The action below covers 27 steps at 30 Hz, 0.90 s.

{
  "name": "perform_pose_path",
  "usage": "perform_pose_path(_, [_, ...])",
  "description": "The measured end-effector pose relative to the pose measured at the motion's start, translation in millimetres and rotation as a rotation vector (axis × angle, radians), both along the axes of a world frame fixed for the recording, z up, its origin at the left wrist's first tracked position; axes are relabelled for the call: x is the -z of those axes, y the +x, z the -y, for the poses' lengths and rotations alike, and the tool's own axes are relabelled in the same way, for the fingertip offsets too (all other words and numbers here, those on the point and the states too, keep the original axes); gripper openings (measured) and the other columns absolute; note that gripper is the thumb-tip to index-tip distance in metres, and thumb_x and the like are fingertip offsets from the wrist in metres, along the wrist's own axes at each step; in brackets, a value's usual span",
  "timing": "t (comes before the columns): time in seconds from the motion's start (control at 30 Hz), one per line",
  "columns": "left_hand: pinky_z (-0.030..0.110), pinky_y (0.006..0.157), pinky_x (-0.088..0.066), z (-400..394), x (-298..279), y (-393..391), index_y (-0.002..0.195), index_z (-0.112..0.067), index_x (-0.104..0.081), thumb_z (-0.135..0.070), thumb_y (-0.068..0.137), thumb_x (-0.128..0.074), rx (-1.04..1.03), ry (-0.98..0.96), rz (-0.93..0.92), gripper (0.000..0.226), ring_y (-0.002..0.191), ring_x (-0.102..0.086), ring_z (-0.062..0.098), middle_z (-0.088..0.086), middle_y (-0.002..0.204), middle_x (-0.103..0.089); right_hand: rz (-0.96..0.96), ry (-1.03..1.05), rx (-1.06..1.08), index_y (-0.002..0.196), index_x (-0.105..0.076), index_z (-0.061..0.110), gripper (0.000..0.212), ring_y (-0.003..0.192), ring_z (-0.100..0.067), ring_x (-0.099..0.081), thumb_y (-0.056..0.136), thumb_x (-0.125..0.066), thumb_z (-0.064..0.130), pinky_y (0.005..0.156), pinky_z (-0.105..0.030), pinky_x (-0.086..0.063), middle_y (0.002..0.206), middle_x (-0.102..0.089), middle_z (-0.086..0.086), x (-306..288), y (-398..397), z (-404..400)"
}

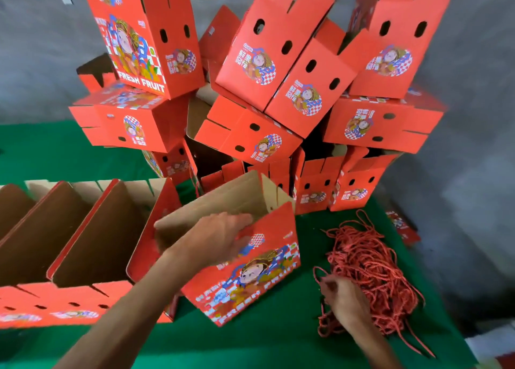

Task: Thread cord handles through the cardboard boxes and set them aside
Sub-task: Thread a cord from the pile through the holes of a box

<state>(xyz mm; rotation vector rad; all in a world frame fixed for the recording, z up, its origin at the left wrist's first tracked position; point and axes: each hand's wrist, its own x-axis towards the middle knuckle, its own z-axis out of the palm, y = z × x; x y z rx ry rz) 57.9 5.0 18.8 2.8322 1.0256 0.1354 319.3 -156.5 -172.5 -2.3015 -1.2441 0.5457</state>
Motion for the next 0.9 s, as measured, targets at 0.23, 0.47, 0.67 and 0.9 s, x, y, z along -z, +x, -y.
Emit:
perform_pose_path(0.23, [0.038,0.075,-0.059,-5,18,29,0.092,-0.025,-0.065,-0.033,0.09,-0.062,-0.094,-0.452,0.123,0.009,0.079,-0.072,0.012,-0.009,0.085,-0.074,-0.463,0.424,0.055,0.109,-0.08,0.01,0.016,0.089,-0.003,-0.073,0.095,-0.073,0.012,0.085,-0.022,-0.056,0.098,-0.079,0.004,-52,-43,-15])
perform_pose_path(0.47, [0.011,0.062,-0.051,-26,38,35,0.09,-0.051,-0.059,-0.063,0.062,-0.055,-0.264,-0.83,0.209,0.03,0.077,-0.071,-0.005,-0.031,0.082,-0.071,-0.97,0.445,0.012,0.117,-0.067,0.006,0.023,0.088,-0.027,-0.077,0.095,-0.07,0.003,0.08,-0.03,-0.062,0.094,-0.078,-0.013,-53,-69,-33])
perform_pose_path(0.67, [0.036,0.07,-0.06,-29,58,22,0.088,-0.011,-0.081,-0.033,0.064,-0.061,-0.537,-1.254,0.373,0.038,0.072,-0.072,0.031,0.02,0.096,-0.076,-0.83,0.386,-0.025,0.1,-0.067,0.007,0.004,0.078,-0.02,-0.078,0.097,-0.068,0.006,0.07,-0.026,-0.061,0.093,-0.077,-0.012,-46,-81,-69])
perform_pose_path(0.9, [0.048,0.084,-0.061,-37,62,16,0.103,-0.008,-0.08,-0.042,0.057,-0.07,-0.497,-1.44,0.321,0.059,0.086,-0.074,0.035,0.025,0.119,-0.071,-0.524,0.302,-0.039,0.098,-0.067,0.011,0.006,0.068,-0.011,-0.072,0.1,-0.063,0.007,0.07,-0.027,-0.06,0.086,-0.076,0.0,-39,-66,-93])
